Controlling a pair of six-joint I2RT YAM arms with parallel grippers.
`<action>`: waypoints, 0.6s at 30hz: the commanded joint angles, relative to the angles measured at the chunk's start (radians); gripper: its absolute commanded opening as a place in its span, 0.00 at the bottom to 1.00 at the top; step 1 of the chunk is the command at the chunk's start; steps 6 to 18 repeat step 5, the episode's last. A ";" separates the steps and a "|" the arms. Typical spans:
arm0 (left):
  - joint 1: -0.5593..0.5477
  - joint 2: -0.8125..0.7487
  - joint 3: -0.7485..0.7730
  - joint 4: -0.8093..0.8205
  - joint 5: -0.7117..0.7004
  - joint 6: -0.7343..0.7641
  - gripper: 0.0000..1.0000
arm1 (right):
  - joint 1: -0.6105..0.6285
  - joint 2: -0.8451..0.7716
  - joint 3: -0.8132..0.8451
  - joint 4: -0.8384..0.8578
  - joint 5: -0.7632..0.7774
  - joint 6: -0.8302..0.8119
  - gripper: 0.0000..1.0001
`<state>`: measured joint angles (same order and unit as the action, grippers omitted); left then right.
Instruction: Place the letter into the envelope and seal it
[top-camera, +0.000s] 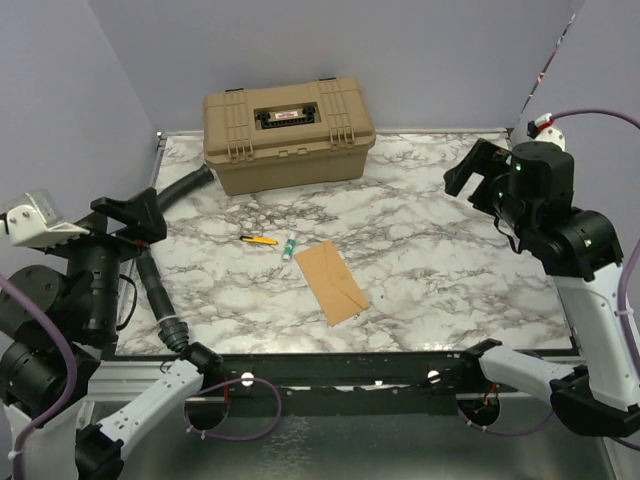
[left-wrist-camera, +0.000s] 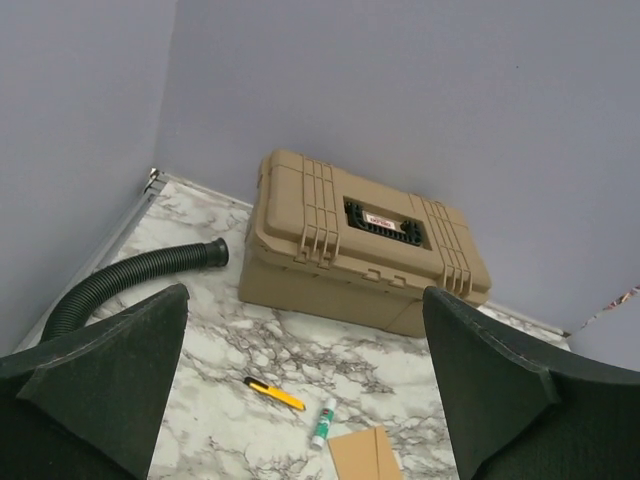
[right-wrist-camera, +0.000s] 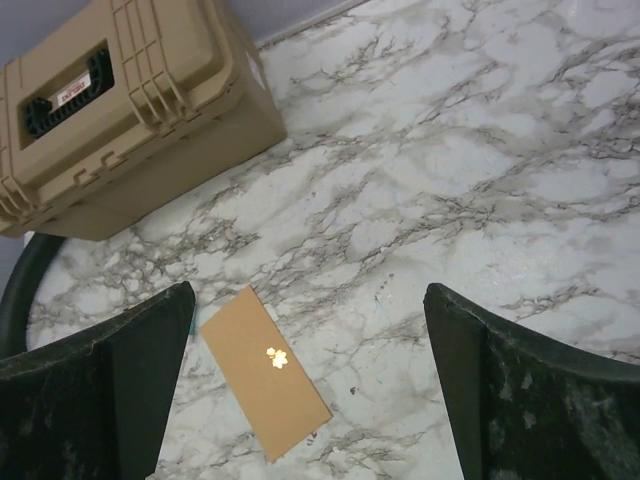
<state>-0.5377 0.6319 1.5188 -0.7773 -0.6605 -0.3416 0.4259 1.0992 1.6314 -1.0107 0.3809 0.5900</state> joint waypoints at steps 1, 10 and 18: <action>0.002 0.002 0.034 -0.150 0.005 -0.012 0.99 | 0.003 -0.040 0.010 0.003 0.006 -0.076 1.00; 0.002 0.028 0.047 -0.223 -0.013 -0.025 0.99 | 0.003 -0.029 0.038 -0.058 -0.029 -0.107 1.00; 0.002 0.028 0.047 -0.223 -0.013 -0.025 0.99 | 0.003 -0.029 0.038 -0.058 -0.029 -0.107 1.00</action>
